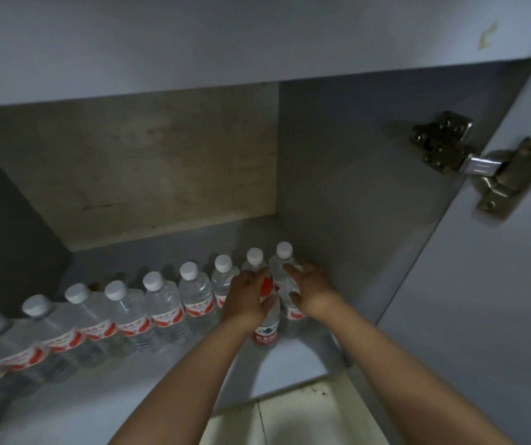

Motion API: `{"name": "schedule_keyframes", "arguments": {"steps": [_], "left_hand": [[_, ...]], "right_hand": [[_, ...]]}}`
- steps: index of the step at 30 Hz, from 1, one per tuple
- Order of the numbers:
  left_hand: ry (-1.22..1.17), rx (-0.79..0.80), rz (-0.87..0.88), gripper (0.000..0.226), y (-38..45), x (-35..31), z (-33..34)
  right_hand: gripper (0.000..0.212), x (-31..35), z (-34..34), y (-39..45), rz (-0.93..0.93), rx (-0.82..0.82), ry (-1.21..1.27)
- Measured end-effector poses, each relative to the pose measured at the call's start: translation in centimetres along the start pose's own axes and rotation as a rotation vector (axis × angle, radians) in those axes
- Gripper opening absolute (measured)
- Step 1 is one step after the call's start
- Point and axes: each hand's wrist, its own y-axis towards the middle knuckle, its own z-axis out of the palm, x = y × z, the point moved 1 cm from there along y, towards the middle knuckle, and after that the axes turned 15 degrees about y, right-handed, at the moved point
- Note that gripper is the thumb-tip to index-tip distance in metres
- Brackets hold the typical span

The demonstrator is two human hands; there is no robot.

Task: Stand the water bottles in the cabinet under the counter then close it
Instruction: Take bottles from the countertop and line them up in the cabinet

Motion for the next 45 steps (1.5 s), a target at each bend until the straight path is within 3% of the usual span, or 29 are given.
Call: {"name": "schedule_keyframes", "arguments": {"steps": [6, 10, 13, 16, 21, 27, 33, 39, 45], "left_hand": [[0.188, -0.084, -0.047, 0.034, -3.7, 1.7, -3.0], [0.303, 0.03, -0.061, 0.043, -8.9, 3.5, -6.5], [0.266, 0.115, -0.136, 0.032, -13.8, 3.4, -11.5], [0.207, 0.302, -0.268, 0.046, -19.2, 2.9, -16.4], [0.204, 0.371, -0.458, 0.049, -27.3, 1.7, -25.9], [0.186, 0.281, -0.651, 0.048, -35.1, 2.1, -37.7], [0.226, 0.111, -0.769, 0.048, -39.7, 6.7, -46.3], [0.313, -0.137, -0.776, 0.046, -42.0, 13.1, -53.6], [0.276, -0.225, -0.768, 0.049, -41.5, 19.9, -58.0]], "right_hand": [[0.061, 2.2, -0.4, -2.4, -0.111, -0.17, -0.193], [0.047, 5.8, -0.5, -6.0, -0.147, -0.041, -0.187], [0.039, 10.5, -2.5, -9.9, -0.121, 0.093, -0.195], [0.048, 15.0, -4.5, -13.7, -0.109, 0.171, -0.243], [0.054, 24.9, -10.5, -19.9, -0.138, 0.272, -0.207], [0.052, 35.1, -15.5, -25.1, -0.357, 0.27, -0.203], [0.039, 45.4, -17.4, -25.8, -0.606, 0.157, -0.171], [0.05, 55.0, -19.4, -24.4, -0.659, 0.023, -0.122], [0.047, 61.6, -21.4, -22.1, -0.555, 0.007, -0.207]]}}
